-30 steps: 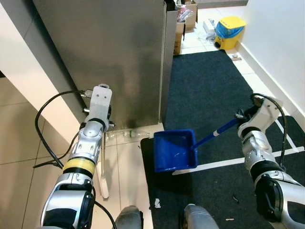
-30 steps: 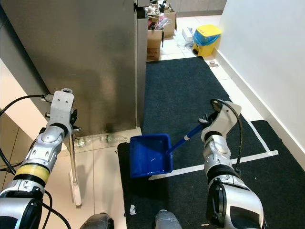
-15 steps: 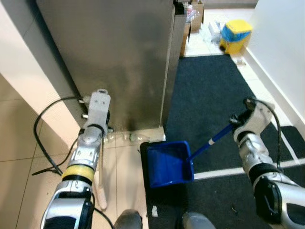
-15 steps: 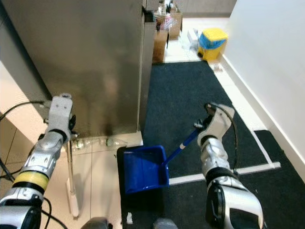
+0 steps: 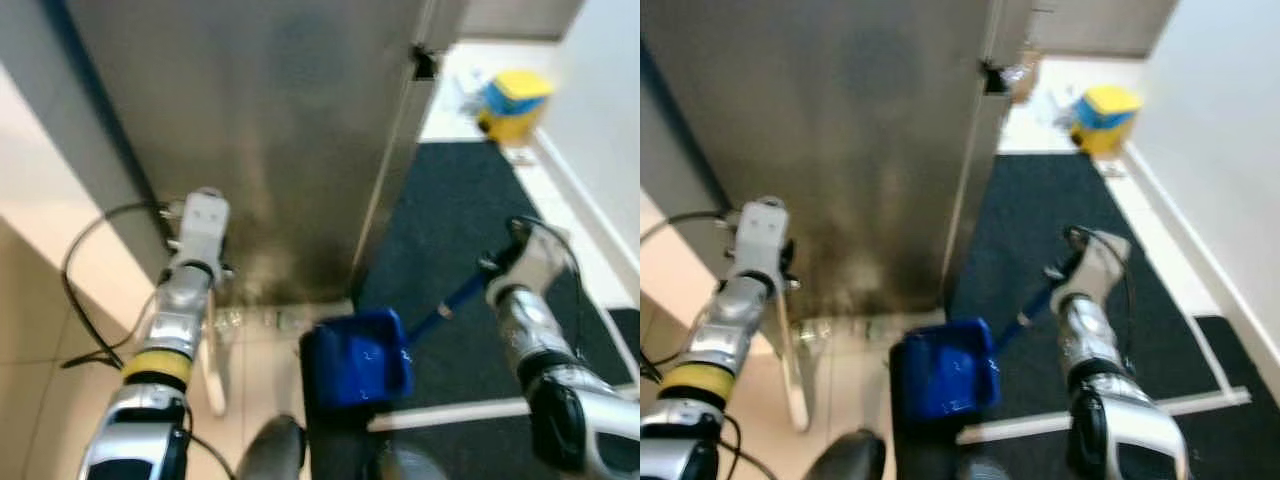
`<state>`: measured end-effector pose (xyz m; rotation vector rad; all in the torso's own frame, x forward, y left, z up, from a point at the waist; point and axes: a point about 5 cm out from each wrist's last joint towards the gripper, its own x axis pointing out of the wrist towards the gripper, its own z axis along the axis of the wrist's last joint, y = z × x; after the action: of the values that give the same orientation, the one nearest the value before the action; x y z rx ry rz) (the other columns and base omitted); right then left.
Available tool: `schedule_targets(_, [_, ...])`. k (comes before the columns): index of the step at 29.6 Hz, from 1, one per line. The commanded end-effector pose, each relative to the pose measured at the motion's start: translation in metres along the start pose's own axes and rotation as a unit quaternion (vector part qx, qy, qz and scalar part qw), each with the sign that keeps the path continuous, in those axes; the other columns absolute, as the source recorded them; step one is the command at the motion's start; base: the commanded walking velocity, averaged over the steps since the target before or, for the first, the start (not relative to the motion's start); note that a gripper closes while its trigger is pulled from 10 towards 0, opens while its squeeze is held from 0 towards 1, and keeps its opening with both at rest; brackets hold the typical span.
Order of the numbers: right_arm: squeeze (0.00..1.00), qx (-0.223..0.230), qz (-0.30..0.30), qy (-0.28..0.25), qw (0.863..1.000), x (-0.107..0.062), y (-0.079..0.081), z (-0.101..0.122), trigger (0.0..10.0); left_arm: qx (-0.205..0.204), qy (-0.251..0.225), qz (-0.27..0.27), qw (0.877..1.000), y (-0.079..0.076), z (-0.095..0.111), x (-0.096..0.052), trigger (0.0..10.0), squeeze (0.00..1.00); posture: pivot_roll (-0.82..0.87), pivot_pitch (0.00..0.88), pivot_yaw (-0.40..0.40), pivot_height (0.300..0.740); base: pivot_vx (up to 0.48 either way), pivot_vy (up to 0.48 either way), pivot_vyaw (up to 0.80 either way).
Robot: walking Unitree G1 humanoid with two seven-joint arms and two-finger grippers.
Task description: Sweep floor
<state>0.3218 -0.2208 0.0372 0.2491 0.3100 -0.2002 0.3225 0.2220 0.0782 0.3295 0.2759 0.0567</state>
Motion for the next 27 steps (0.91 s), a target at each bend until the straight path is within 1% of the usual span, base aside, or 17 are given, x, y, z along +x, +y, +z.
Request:
schedule_targets(1, [0.00,0.011,-0.010,-0.013,1.000,0.000,-0.006,0.005,10.0,0.012,-0.015,0.004,1.000,0.000,0.006,-0.001,10.0,0.00,0.19,0.000,-0.059,0.740,0.000,0.000,0.00])
schedule_targets(5, [0.00,0.011,-0.011,-0.010,1.000,-0.001,-0.009,0.003,10.0,0.019,-0.017,0.005,1.000,-0.002,0.005,-0.003,10.0,0.00,0.19,0.000,-0.064,0.740,0.000,0.000,0.00])
schedule_targets(14, [0.00,0.007,-0.021,-0.007,1.000,-0.002,-0.018,0.004,10.0,0.040,-0.002,-0.011,0.999,-0.006,-0.002,-0.007,10.0,0.00,0.20,0.007,-0.074,0.740,0.000,0.000,0.00])
schedule_targets(16, [0.00,0.008,-0.025,-0.008,1.000,-0.002,-0.020,0.006,10.0,0.056,-0.005,-0.023,0.998,-0.009,-0.001,-0.008,10.0,0.00,0.20,0.006,-0.077,0.740,0.000,-0.480,0.00])
schedule_targets(20, [0.00,0.005,-0.025,-0.007,1.000,-0.001,-0.021,0.007,10.0,0.045,-0.006,-0.007,0.999,-0.005,-0.001,-0.008,10.0,0.00,0.20,0.010,-0.084,0.740,0.000,-0.418,0.00])
schedule_targets(21, [0.00,0.003,-0.024,-0.006,1.000,-0.001,-0.021,0.007,10.0,0.044,0.000,0.003,0.999,-0.002,-0.002,-0.008,10.0,0.00,0.20,0.010,-0.084,0.740,0.000,0.000,0.00])
schedule_targets(23, [0.00,0.003,-0.024,-0.006,1.000,-0.001,-0.021,0.007,10.0,0.044,0.000,0.003,0.999,-0.002,-0.002,-0.008,10.0,0.00,0.20,0.010,-0.084,0.740,0.000,0.000,0.00])
schedule_targets(24, [0.00,0.001,-0.023,-0.005,1.000,-0.001,-0.020,0.007,10.0,0.046,0.002,0.009,0.999,0.002,-0.004,-0.008,10.0,0.00,0.20,0.015,-0.091,0.740,0.000,0.000,0.00])
schedule_targets(26, [0.00,0.001,-0.023,-0.005,1.000,-0.001,-0.020,0.007,10.0,0.046,0.002,0.009,0.999,0.002,-0.004,-0.008,10.0,0.00,0.20,0.015,-0.091,0.740,0.000,0.000,0.00])
schedule_targets(27, [0.00,-0.006,-0.020,-0.004,1.000,0.000,-0.019,0.010,10.0,0.047,0.003,0.019,0.999,0.011,-0.005,-0.008,10.0,0.00,0.20,0.021,-0.098,0.740,0.000,0.000,0.00])
